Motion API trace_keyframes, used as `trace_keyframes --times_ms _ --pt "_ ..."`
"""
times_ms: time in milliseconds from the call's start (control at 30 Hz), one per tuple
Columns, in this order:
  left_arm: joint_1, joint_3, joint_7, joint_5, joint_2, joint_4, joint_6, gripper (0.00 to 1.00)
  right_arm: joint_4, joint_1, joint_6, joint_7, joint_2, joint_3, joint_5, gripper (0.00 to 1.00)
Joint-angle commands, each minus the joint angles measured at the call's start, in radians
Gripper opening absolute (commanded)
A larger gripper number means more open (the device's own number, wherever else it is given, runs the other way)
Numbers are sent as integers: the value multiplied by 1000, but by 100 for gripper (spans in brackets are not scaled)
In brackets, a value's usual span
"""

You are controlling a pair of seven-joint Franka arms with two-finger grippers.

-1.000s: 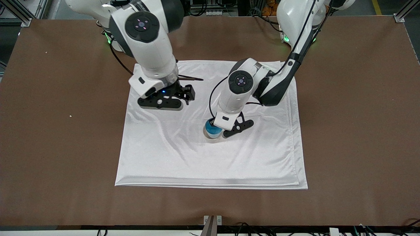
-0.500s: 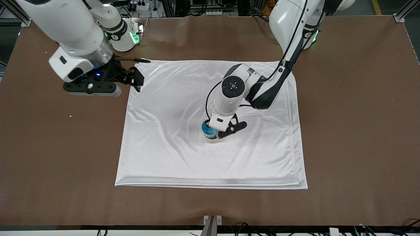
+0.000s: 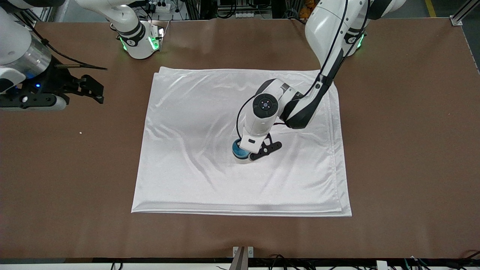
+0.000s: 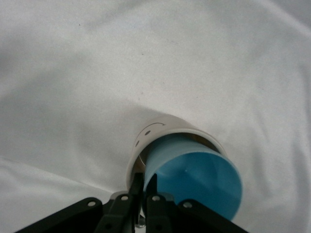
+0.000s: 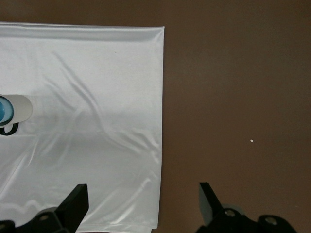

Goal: Place blue cup into white mug on cloth

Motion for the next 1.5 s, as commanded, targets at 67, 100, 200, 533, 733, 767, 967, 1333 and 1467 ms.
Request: trace_keyframes --times_ms 67,100,200,533,733,767,967,1333,1467 --pt "-10 12 -7 36 -10 3 10 100 -112 -61 69 -26 -48 11 17 100" --pt "-10 14 -7 36 -11 3 10 100 -124 -65 82 -29 -53 11 19 100" --pt "-8 15 -6 38 -17 3 10 100 -152 -67 111 -30 -59 10 17 100" --pt "12 92 -3 114 -80 -6 -24 100 -175 -69 132 -32 -58 10 16 100" --pt "62 135 51 134 -79 -9 -39 100 -176 -91 135 -36 -56 10 5 100" --pt "77 136 66 136 -77 -9 -41 100 -176 -99 141 -41 -55 10 5 100" --pt "185 132 203 145 -83 -8 -44 100 -184 -115 161 -79 -55 10 5 100" --pt "378 124 531 64 -108 -6 -61 100 -173 -157 137 -105 -50 10 5 100" --pt "441 123 687 10 -123 -8 -111 100 -149 -190 129 -141 -47 11 10 100"
